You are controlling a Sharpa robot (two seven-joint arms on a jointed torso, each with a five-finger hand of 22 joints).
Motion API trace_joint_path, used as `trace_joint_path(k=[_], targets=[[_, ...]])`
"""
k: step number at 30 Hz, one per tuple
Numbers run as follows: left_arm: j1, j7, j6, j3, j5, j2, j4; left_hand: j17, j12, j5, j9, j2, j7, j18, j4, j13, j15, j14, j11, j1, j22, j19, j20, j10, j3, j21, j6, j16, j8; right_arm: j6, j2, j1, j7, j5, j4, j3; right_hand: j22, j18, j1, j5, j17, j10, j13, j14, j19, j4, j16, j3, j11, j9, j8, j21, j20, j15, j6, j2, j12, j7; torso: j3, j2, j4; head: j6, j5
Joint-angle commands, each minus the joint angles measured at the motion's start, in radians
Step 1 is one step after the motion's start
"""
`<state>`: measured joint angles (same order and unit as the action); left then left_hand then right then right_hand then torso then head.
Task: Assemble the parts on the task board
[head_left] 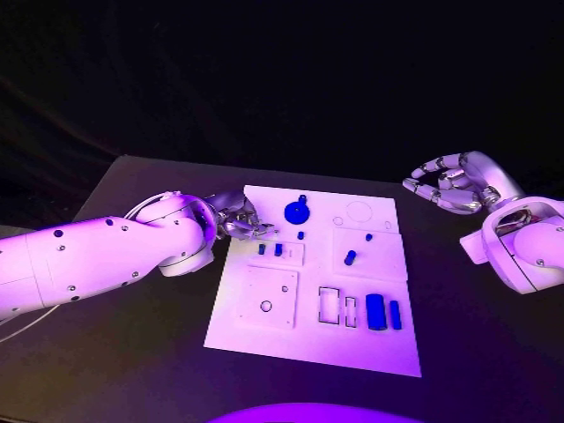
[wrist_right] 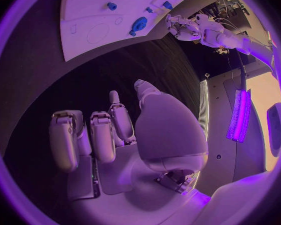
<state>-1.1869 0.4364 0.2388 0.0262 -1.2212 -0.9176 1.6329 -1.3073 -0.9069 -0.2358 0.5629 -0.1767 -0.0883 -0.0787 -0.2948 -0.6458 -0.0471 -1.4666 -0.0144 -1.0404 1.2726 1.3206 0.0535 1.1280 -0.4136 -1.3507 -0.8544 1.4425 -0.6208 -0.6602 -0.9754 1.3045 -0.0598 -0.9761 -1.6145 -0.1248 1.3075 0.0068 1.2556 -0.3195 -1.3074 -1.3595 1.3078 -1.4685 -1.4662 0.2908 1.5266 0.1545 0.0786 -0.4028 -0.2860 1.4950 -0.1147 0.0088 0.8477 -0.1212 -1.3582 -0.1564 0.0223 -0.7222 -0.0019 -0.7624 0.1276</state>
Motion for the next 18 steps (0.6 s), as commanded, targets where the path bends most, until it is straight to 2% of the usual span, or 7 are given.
trace_joint_path(k=[1,3,4,5,6,11,18], targets=[[-0.002,-0.188,0.117,-0.001,0.074,0.007,-0.001,0.159,0.059,-0.001,-0.005,-0.035,-0.035,-0.055,0.022,0.045,0.028,0.09,-0.031,-0.101,-0.206,-0.191,0.022,-0.097,-0.031,0.194,0.071,-0.176,0.013,0.0,0.001,-0.001,0.01,-0.007,0.001,0.0,0.205,0.017,-0.007,-0.004,-0.141,0.006,0.007,-0.074,-0.05,0.0,-0.007,-0.006,-0.005,0.0,-0.003,-0.006,0.007,-0.008,0.002,0.0,0.008,0.0,0.0005,0.0,-0.0002,0.006,-0.007],[-0.003,-0.255,0.136,-0.001,0.06,0.014,-0.003,0.241,0.086,-0.001,-0.014,-0.056,-0.053,-0.073,0.028,0.067,0.044,0.148,-0.048,-0.188,-0.293,-0.265,0.038,-0.142,-0.065,0.285,0.101,-0.251,0.018,0.002,0.001,-0.001,0.015,-0.004,0.003,0.0,0.203,0.018,-0.007,-0.004,-0.137,0.008,0.004,-0.074,-0.047,0.0,-0.008,-0.006,-0.005,0.0,-0.003,-0.01,0.007,-0.008,0.002,0.0,0.011,0.0,0.0008,0.001,-0.0001,0.008,-0.009],[-0.003,-0.288,0.141,-0.001,0.041,0.018,-0.004,0.272,0.119,0.004,-0.028,-0.072,-0.067,-0.081,0.06,0.092,0.055,0.172,-0.066,-0.282,-0.328,-0.291,0.046,-0.188,-0.12,0.324,0.119,-0.278,0.029,0.003,0.001,-0.001,0.017,-0.002,0.003,0.0,0.196,0.02,-0.005,-0.005,-0.131,0.028,-0.019,-0.072,-0.041,0.0,-0.012,-0.006,-0.005,0.0,-0.004,-0.019,0.007,-0.007,0.002,0.001,0.031,0.0,0.0009,0.001,0.0,0.009,-0.01],[-0.003,-0.311,0.144,0.0,0.022,0.022,-0.004,0.272,0.119,0.004,-0.028,-0.072,-0.067,-0.081,0.06,0.092,0.055,0.172,-0.066,-0.282,-0.328,-0.291,0.046,-0.188,-0.12,0.324,0.119,-0.278,0.029,0.004,0.001,-0.001,0.019,-0.001,0.004,0.0,0.194,0.021,-0.004,-0.006,-0.129,0.044,-0.036,-0.071,-0.04,-0.001,-0.012,-0.006,-0.005,0.0,-0.004,-0.022,0.007,-0.008,0.002,0.002,0.047,0.0,0.0011,0.001,0.0,0.01,-0.011],[-0.003,-0.336,0.145,0.001,-0.003,0.028,-0.006,0.38,0.154,0.003,-0.041,-0.088,-0.068,-0.102,0.09,0.118,0.06,0.259,-0.064,-0.347,-0.425,-0.382,0.053,-0.229,-0.161,0.421,0.132,-0.373,0.041,0.005,0.001,-0.001,0.022,0.001,0.004,0.0,0.191,0.022,-0.002,-0.006,-0.123,0.052,-0.046,-0.07,-0.036,-0.001,-0.015,-0.005,-0.005,0.0,-0.004,-0.027,0.007,-0.008,0.002,0.003,0.057,0.0,0.0013,0.001,0.0004,0.012,-0.014],[-0.004,-0.389,0.116,0.003,-0.128,0.064,-0.02,0.44,0.203,0.01,-0.085,-0.113,-0.07,-0.103,0.113,0.185,0.069,0.324,-0.073,-0.402,-0.431,-0.402,0.067,-0.249,-0.195,0.443,0.128,-0.411,0.066,0.012,0.004,-0.001,0.033,0.007,0.007,-0.001,0.144,0.04,0.006,-0.008,-0.057,0.161,-0.19,-0.051,0.008,0.0,-0.051,-0.006,-0.008,-0.001,-0.006,-0.097,0.009,-0.011,0.003,0.004,0.194,0.003,0.0017,0.001,0.0,0.017,-0.019],[-0.015,-0.373,0.012,0.004,-0.263,0.112,-0.054,0.417,0.271,0.014,-0.135,-0.116,-0.065,-0.101,0.12,0.263,0.074,0.302,-0.079,-0.397,-0.406,-0.397,0.073,-0.268,-0.176,0.426,0.111,-0.354,0.104,0.016,0.009,-0.003,0.046,0.011,0.011,-0.003,0.081,0.063,0.015,-0.01,0.028,0.263,-0.375,-0.027,0.063,0.0,-0.108,-0.004,-0.012,-0.002,-0.011,-0.195,0.014,-0.016,0.005,0.003,0.375,0.007,0.0013,-0.001,-0.0029,0.024,-0.021]])
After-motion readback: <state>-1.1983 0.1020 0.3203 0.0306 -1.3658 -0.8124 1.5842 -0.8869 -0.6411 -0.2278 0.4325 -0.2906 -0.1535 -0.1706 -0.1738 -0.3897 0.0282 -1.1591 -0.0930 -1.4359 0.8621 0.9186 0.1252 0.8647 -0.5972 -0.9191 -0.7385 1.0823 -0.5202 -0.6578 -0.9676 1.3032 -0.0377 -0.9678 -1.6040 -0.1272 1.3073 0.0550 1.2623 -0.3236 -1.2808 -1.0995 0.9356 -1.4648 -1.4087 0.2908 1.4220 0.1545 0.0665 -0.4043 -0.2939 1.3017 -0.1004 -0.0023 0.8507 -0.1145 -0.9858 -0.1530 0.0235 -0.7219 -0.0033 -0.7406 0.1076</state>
